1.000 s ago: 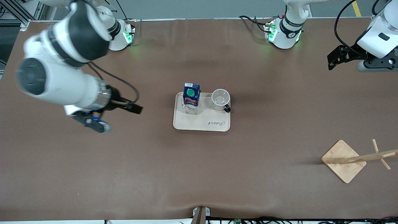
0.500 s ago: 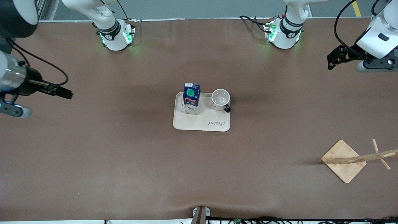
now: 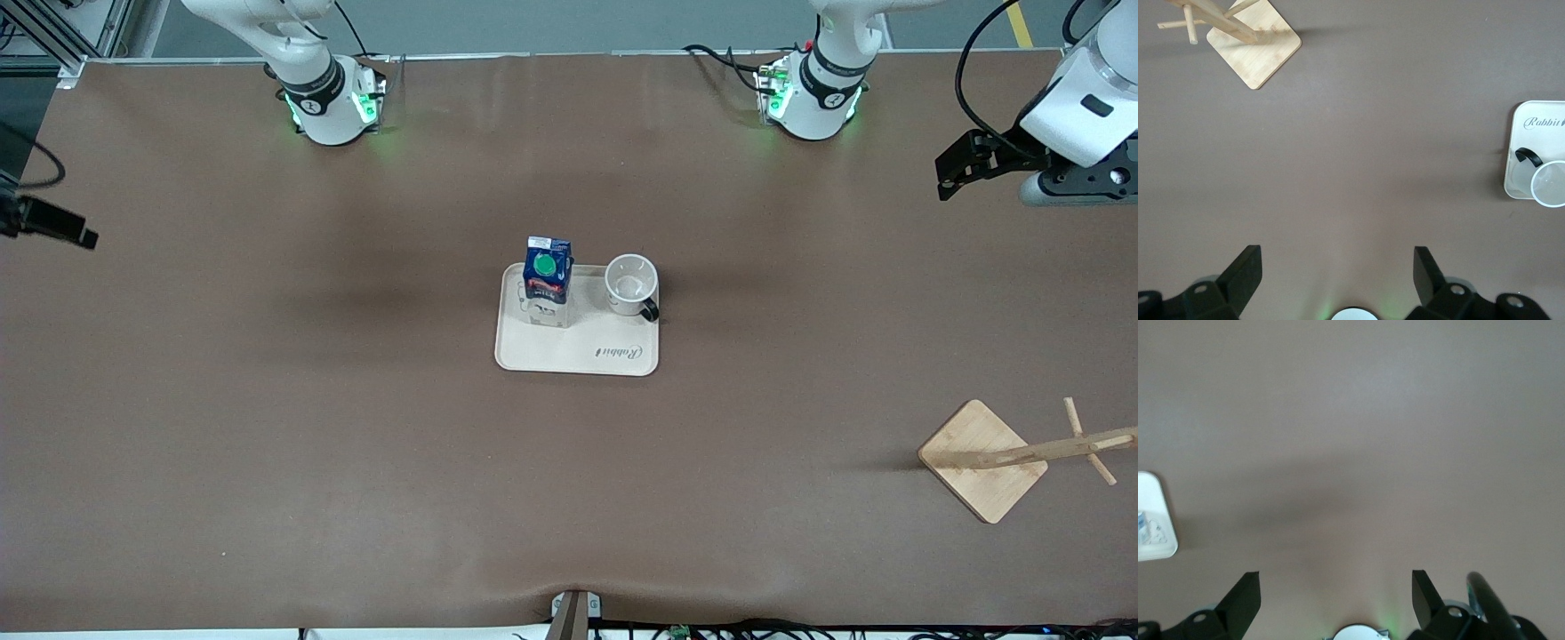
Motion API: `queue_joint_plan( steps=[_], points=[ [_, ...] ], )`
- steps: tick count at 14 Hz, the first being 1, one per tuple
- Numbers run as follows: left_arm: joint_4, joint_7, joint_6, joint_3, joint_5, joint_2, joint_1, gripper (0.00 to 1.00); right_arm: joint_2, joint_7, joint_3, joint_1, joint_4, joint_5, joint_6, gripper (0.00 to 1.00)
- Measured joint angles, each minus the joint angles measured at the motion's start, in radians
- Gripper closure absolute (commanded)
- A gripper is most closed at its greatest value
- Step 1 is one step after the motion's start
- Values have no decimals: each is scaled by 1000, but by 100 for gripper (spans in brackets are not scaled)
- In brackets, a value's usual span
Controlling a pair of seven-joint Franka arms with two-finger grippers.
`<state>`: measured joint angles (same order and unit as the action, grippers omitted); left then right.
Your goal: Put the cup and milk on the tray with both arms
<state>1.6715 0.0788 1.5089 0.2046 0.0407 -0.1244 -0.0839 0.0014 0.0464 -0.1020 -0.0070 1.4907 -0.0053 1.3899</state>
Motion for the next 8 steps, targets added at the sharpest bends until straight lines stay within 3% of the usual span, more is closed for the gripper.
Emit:
queue_joint_plan(
  steps=[2,4,8],
  points=[
    [0,0,0,0,0,0,0,0,-104,0,9,2,116,-2,24,0],
    [0,0,0,0,0,-1,0,0,-143,-3,17,11,175,-12,45,0],
    [-8,0,0,0,0,-1,0,0,-143,-3,21,37,136,-34,69,0]
  ],
)
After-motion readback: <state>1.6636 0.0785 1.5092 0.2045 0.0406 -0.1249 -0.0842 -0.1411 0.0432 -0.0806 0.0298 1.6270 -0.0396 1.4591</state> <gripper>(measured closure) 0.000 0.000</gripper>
